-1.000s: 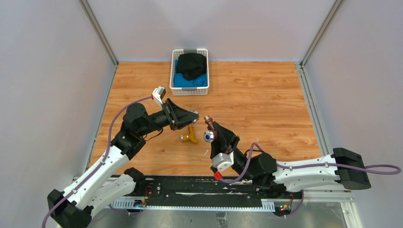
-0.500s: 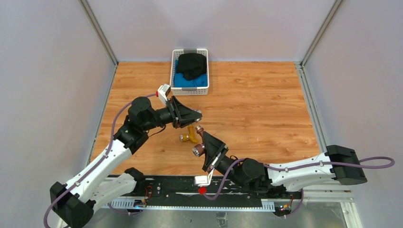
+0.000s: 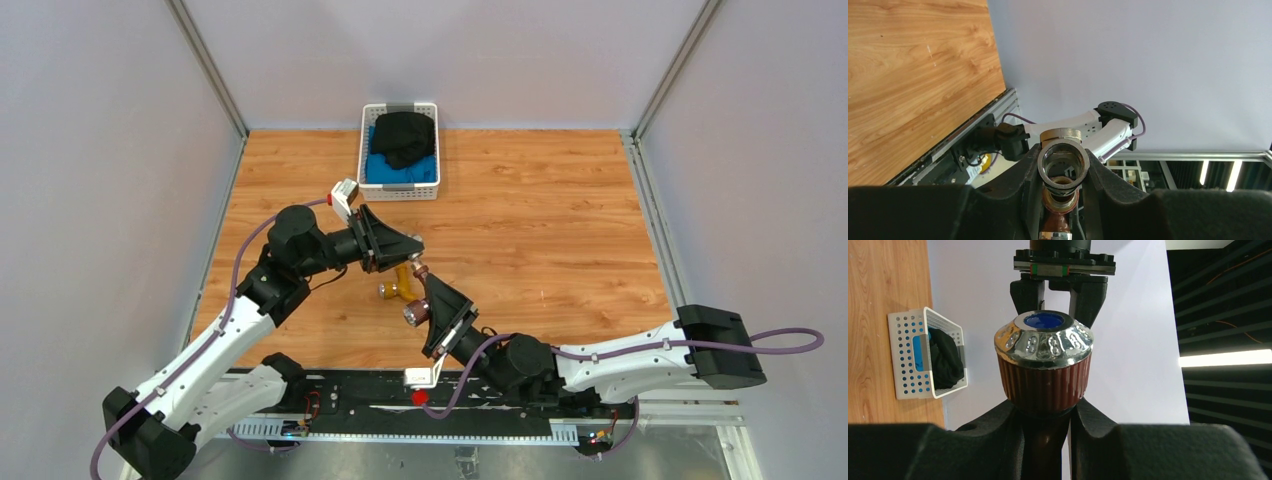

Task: Install the water faucets
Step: Install the water faucet onto the adaptor.

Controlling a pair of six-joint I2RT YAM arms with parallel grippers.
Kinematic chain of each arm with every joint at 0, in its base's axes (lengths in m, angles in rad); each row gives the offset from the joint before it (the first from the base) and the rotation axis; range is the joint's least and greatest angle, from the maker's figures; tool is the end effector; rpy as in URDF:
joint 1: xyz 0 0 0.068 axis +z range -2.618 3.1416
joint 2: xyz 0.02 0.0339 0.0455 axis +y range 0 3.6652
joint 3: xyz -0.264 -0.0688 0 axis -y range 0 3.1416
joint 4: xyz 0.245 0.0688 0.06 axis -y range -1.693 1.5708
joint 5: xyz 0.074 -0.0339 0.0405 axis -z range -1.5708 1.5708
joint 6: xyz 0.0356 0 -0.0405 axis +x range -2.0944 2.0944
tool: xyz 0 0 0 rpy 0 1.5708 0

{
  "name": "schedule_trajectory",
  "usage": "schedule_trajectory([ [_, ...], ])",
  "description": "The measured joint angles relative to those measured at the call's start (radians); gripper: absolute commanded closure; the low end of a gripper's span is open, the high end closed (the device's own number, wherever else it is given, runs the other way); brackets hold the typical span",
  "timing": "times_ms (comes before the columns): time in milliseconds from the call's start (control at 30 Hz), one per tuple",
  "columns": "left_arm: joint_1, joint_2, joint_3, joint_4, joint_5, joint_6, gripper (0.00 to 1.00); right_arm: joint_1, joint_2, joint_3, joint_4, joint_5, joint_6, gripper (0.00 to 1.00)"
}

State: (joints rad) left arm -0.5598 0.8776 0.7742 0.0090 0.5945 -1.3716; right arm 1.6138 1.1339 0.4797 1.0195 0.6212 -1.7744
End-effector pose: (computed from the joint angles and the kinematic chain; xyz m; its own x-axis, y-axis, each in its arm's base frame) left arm 0.1625 -0.1253 0.3412 -0.9102 -0.3879 -0.1452 0.1023 0.1294 -0.9863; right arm 0.0106 0.2361 0.2880 0.8216 -0.5698 -0.0148 0.1540 0.2468 -0.9568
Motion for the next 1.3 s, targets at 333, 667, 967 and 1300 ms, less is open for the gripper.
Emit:
schedule_trajectory([
  [333, 0.000, -0.019, 0.000, -0.005, 0.000, 0.000, 1.00, -0.011, 0.000, 0.000, 0.026, 0.002, 0.000, 1.00],
  [667, 0.000, -0.018, 0.000, -0.007, 0.005, 0.013, 1.00, -0.028, 0.029, 0.000, 0.056, 0.001, 0.006, 1.00],
  [967, 0.000, -0.018, 0.000, -0.012, 0.006, 0.023, 1.00, -0.029, 0.056, 0.004, 0.089, 0.000, 0.010, 1.00],
  [1300, 0.001, -0.019, 0.000, -0.012, 0.015, 0.036, 1.00, -0.031, 0.065, 0.016, 0.091, -0.001, 0.014, 1.00],
])
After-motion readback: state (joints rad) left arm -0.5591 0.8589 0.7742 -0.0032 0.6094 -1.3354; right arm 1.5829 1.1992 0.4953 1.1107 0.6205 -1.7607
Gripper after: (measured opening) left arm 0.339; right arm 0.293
